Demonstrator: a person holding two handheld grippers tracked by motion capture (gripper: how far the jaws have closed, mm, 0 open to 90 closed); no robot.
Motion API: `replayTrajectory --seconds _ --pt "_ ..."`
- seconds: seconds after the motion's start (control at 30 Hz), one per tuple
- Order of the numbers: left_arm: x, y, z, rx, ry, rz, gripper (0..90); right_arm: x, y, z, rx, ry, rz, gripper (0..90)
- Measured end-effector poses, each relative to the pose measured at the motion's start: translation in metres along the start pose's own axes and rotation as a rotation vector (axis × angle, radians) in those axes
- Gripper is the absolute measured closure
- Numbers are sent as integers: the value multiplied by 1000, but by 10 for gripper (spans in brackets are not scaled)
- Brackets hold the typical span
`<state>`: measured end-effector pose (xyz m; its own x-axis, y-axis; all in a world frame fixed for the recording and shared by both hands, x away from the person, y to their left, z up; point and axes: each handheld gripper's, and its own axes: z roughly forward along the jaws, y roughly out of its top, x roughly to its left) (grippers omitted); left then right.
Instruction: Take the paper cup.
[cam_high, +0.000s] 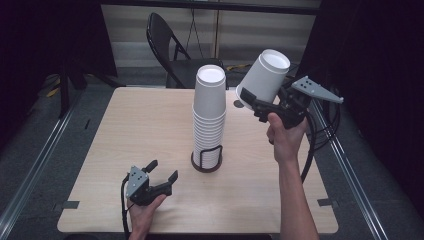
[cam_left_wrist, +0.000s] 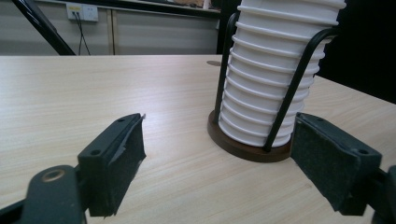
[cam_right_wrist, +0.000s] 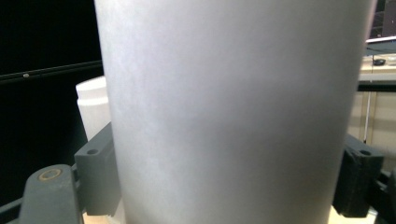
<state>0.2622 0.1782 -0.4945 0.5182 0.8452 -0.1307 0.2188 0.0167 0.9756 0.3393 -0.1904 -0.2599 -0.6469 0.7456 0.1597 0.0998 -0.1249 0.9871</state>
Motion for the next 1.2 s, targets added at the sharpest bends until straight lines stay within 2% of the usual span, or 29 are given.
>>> replayTrajectory --seconds 0.13,0.2,0.23,0.37,0.57,0.7,0.97,1.0,1.07,1.1,1.2 --pt "0 1 -1 -3 -10 -15 180 -1 -18 -7 27 -5 25 159" --pt "0 1 -2 -5 -32 -21 180 0 -27 -9 39 -2 34 159" --pt "0 1 -2 -5 -32 -21 180 0 -27 -9 39 -2 34 159" --pt "-5 1 -2 -20 -55 -32 184 3 -49 -12 67 6 61 159" --pt "-10 2 -1 -13 -86 -10 200 5 -71 -17 95 11 86 159" --pt "-11 3 -1 -11 -88 -17 181 8 -80 -19 108 17 96 159" --pt "-11 4 2 -1 -131 -23 185 16 -114 -22 131 40 163 159" --pt "-11 4 2 -1 -131 -23 185 16 -114 -22 131 40 163 159" --pt "-12 5 3 -8 -148 -34 185 17 -121 -22 139 40 175 159" --pt "-12 6 2 -11 -147 -29 185 18 -128 -22 146 46 195 160" --pt "-15 8 3 -20 -154 -26 195 21 -136 -23 152 47 207 159"
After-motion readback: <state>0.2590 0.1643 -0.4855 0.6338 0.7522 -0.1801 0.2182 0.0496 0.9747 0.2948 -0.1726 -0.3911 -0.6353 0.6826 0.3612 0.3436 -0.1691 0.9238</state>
